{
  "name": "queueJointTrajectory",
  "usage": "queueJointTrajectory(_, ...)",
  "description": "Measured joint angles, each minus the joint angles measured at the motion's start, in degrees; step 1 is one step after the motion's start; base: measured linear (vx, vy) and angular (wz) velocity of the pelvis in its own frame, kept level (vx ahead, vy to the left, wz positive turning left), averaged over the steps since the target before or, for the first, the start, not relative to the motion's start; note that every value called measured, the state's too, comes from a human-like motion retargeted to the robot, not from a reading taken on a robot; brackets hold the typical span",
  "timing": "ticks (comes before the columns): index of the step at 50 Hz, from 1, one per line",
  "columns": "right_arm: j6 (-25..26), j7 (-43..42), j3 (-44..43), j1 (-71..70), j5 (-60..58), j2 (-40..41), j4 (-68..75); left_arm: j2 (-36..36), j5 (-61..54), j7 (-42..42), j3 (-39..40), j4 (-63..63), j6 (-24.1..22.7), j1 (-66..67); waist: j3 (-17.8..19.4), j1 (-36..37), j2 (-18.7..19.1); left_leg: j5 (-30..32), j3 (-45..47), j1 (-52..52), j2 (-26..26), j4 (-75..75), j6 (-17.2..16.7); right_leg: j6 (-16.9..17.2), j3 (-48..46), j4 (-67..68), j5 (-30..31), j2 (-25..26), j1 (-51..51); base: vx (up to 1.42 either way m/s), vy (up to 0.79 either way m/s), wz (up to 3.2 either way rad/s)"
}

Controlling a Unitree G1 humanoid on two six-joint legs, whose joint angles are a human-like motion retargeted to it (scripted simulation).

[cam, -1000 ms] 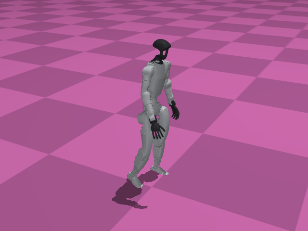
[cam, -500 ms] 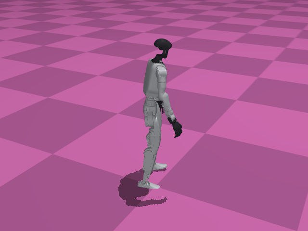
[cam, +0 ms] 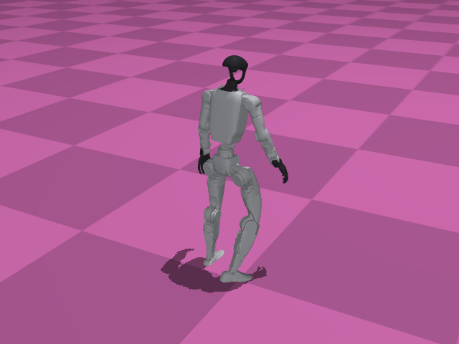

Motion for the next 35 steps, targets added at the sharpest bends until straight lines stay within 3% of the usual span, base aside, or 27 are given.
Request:
queueJointTrajectory(4, -0.8, -1.0, 1.4, 0.3, -0.3, 0.5, -0.1, 0.4, -1.6, 1.2, -0.3, -1.6, -1.0, -0.1, 0.9, -1.6, 0.3, 0.1, -7.6, 0.4, -0.9, 0.3, -0.1, 0.6, 9.0, 3.0, -1.5, 2.5, -3.0, 0.07, 0.05, 1.77)
queueJointTrajectory(8, -1.0, -1.0, 2.5, 1.3, 0.0, 0.7, -0.8, 0.6, -3.3, 1.5, -1.2, -4.0, -1.6, 0.1, 1.1, -3.1, 0.1, 0.4, -15.1, 0.4, -2.1, -0.2, -0.1, 0.5, 15.6, -4.6, -1.0, 5.3, -2.3, 0.08, -0.02, 1.81)
queueJointTrajectory(14, -0.7, -0.6, 2.8, 3.7, -0.1, 1.0, -1.5, 0.6, -4.0, 2.2, -3.5, -6.8, -2.9, 0.2, 1.1, -4.4, -2.4, 2.8, -27.4, 0.9, -6.6, -3.1, 0.7, 4.6, 34.8, -19.6, 6.7, 9.4, 0.7, 0.08, -0.09, 1.95)
queueJointTrajectory(17, -0.7, -0.1, 2.4, 6.4, -0.7, 0.7, -1.8, -0.1, -2.1, 2.5, -4.0, -8.8, -3.6, 1.3, 0.5, -2.8, -2.8, 4.6, -33.3, 0.8, -8.4, -4.7, 1.4, 5.4, 32.9, -23.3, 10.2, 7.7, 2.5, 0.04, -0.12, 1.66)
queueJointTrajectory(20, -0.4, 1.7, 2.0, 5.4, -1.1, 0.1, 0.1, -1.0, 0.0, 1.6, -2.9, -8.7, -3.5, -1.5, 0.9, 0.0, -2.4, 5.5, -36.3, -0.6, -9.1, -5.7, 3.0, 6.5, 26.8, -23.9, 9.6, 5.8, 2.9, -0.01, -0.13, 1.5)
queueJointTrajectory(23, 0.3, 2.6, 2.9, 5.3, -2.2, -0.7, 2.2, -1.9, 1.1, 0.9, -2.3, -10.1, -3.2, -1.3, 0.6, 2.5, -2.4, 3.5, -29.2, -3.0, -9.2, -4.1, 5.5, 8.2, 21.4, -24.9, 9.4, 4.1, 3.4, -0.02, -0.12, 1.58)
queueJointTrajectory(27, 2.2, 2.7, 4.3, 3.2, -3.6, -1.4, 5.1, -2.0, 0.7, 0.1, -2.5, -10.2, -1.7, -1.0, 0.1, 3.5, -3.6, -1.0, -8.5, -6.0, -7.8, 0.3, 7.3, 9.3, 14.2, -24.2, 8.8, 1.6, 2.8, -0.01, -0.08, 1.76)
queueJointTrajectory(31, 2.7, 1.4, 4.1, 2.0, -3.6, -1.2, 5.5, -1.4, 0.7, 0.2, -2.9, -7.2, -0.2, 0.7, -1.4, 2.9, -5.2, -4.3, 7.9, -5.6, -6.1, 3.1, 6.5, 9.7, 7.2, -23.4, 7.7, -0.4, 3.0, 0.04, -0.02, 1.67)
queueJointTrajectory(35, 2.2, -0.1, 2.2, 0.3, -2.2, -0.3, 3.6, -0.5, 0.8, 0.4, -1.4, -0.5, 1.2, 0.6, -3.3, 1.9, -6.2, -3.0, 17.0, -4.5, -3.2, 3.7, 4.5, 9.7, 1.0, -23.1, 6.4, -0.4, 3.5, 0.08, 0.04, 1.38)
